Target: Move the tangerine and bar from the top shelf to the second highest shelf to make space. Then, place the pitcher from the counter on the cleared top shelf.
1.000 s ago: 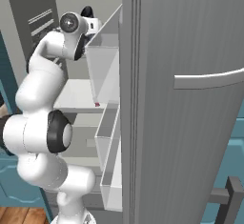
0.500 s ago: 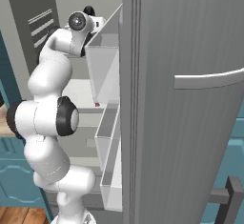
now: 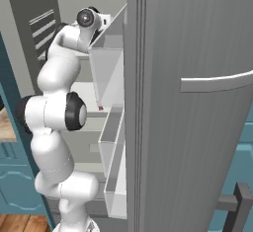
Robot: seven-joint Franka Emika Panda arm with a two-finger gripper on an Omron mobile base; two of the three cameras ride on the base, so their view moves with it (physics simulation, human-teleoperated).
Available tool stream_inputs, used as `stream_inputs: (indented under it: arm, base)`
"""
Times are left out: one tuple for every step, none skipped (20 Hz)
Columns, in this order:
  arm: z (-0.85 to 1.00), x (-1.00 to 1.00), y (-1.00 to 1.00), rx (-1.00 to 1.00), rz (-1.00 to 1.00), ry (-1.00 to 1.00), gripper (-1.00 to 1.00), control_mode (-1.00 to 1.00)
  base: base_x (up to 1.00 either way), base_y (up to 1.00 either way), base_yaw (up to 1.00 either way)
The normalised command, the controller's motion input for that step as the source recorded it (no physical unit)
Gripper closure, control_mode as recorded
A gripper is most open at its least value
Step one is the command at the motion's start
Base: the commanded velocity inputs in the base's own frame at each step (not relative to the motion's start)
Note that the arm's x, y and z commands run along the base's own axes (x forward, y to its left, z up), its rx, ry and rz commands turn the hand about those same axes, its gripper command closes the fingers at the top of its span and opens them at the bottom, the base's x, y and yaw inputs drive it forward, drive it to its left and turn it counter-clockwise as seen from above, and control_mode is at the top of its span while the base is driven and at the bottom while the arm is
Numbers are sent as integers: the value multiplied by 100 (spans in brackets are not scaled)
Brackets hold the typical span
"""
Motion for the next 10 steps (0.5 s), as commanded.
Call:
stream_inputs:
  arm:
    - [-1, 1, 0, 0, 0, -3, -100, -100]
    - [0, 0, 0, 0, 0, -4, -100, -100]
    - [0, 0, 0, 0, 0, -5, -100, -100]
    - [0, 0, 0, 0, 0, -6, -100, -100]
    - [0, 0, 0, 0, 0, -7, -100, -100]
    - [0, 0, 0, 0, 0, -7, -100, -100]
    - [0, 0, 0, 0, 0, -7, -100, -100]
    - [0, 0, 0, 0, 0, -5, -100, -100]
    - [0, 0, -5, -1, -5, -2, -100, -100]
    - [0, 0, -15, 0, -9, -3, -100, -100]
  base:
    - [0, 0, 0]
    - [0, 0, 0]
    - [0, 0, 0]
    - [0, 0, 0]
    - [0, 0, 0]
    - [0, 0, 0]
    - [0, 0, 0]
    - [0, 0, 0]
    - [0, 0, 0]
    - [0, 0, 0]
